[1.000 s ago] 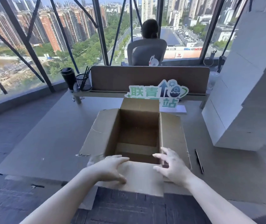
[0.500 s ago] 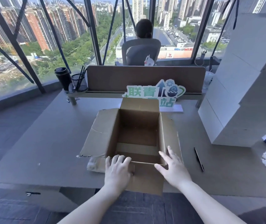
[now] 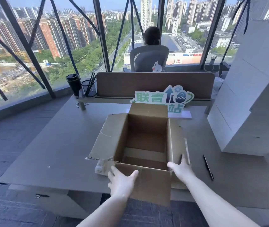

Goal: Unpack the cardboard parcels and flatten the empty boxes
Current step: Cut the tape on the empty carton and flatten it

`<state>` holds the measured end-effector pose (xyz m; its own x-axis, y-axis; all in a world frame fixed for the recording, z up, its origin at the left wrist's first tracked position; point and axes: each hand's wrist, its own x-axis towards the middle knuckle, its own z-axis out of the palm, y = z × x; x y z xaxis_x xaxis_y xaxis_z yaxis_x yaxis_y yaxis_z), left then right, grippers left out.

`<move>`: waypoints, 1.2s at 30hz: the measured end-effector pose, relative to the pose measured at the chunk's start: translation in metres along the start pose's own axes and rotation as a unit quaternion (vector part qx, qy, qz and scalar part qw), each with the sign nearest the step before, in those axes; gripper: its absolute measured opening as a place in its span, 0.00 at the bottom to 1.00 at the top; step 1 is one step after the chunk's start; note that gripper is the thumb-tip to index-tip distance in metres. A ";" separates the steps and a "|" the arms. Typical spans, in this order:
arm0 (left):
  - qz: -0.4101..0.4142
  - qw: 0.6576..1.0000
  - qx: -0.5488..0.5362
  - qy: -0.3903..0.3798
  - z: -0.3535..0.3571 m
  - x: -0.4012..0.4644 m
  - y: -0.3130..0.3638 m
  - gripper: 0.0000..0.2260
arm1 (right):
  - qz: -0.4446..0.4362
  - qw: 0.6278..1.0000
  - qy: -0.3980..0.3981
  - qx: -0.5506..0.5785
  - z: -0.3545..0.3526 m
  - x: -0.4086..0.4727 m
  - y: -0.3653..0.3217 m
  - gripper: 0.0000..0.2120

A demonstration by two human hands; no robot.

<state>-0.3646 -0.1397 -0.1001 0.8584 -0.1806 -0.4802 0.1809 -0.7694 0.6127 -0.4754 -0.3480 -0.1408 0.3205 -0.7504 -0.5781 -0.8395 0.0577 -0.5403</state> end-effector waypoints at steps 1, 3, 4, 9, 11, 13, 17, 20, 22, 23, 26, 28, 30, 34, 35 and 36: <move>-0.038 0.998 -0.043 0.011 0.000 0.004 -0.004 0.49 | -0.006 1.000 0.005 0.013 0.001 -0.004 0.001 0.55; -0.103 0.984 -0.143 0.017 0.002 0.013 -0.017 0.47 | -0.017 0.999 0.018 0.043 0.001 -0.012 0.001 0.51; -0.111 0.974 -0.198 0.006 0.003 0.015 -0.023 0.41 | -0.021 0.998 0.026 0.051 0.000 -0.018 -0.001 0.49; -0.040 0.953 -0.298 -0.041 -0.008 0.022 -0.026 0.13 | -0.059 0.995 0.059 0.053 -0.011 -0.039 -0.014 0.43; 0.002 0.952 -0.305 -0.032 -0.017 0.024 -0.015 0.09 | -0.064 0.993 0.079 0.052 -0.019 -0.044 -0.020 0.42; 0.045 0.945 -0.322 -0.025 -0.028 0.024 -0.003 0.07 | -0.059 0.993 0.098 0.035 -0.028 -0.050 -0.025 0.43; 0.110 0.931 -0.345 -0.044 -0.048 0.027 0.014 0.07 | -0.053 0.992 0.092 0.075 -0.038 -0.062 -0.034 0.44; 0.134 0.927 -0.345 -0.067 -0.059 0.035 0.021 0.09 | -0.074 0.982 0.056 0.162 -0.040 -0.070 -0.041 0.44; 0.142 0.928 -0.334 -0.081 -0.065 0.040 0.027 0.07 | -0.097 0.968 0.018 0.230 -0.040 -0.077 -0.044 0.43; 0.148 0.927 -0.332 -0.091 -0.068 0.042 0.032 0.05 | -0.112 0.960 -0.002 0.255 -0.041 -0.080 -0.045 0.42; 0.162 0.927 -0.316 -0.116 -0.073 0.047 0.043 0.06 | -0.149 0.947 -0.075 0.276 -0.046 -0.099 -0.051 0.31; 0.157 0.928 -0.320 -0.110 -0.074 0.050 0.051 0.09 | -0.164 0.939 -0.122 0.278 -0.048 -0.104 -0.051 0.16; 0.144 0.928 -0.336 -0.076 -0.072 0.052 0.060 0.12 | -0.164 0.936 -0.154 0.271 -0.045 -0.109 -0.048 0.06; 0.054 0.913 -0.405 -0.017 -0.067 0.048 0.068 0.34 | -0.131 0.929 -0.174 0.298 -0.026 -0.118 -0.044 0.16; 0.015 0.894 -0.446 -0.034 -0.066 0.046 0.067 0.38 | -0.127 0.926 -0.170 0.312 -0.022 -0.118 -0.043 0.18; -0.021 0.872 -0.483 -0.078 -0.065 0.044 0.065 0.38 | -0.124 0.923 -0.170 0.322 -0.019 -0.121 -0.044 0.19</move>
<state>-0.2839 -0.1578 -0.0411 0.7798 -0.3032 -0.5478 0.5945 0.0841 0.7997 -0.4860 -0.2722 -0.0354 0.6789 -0.5497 -0.4867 -0.3220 0.3727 -0.8703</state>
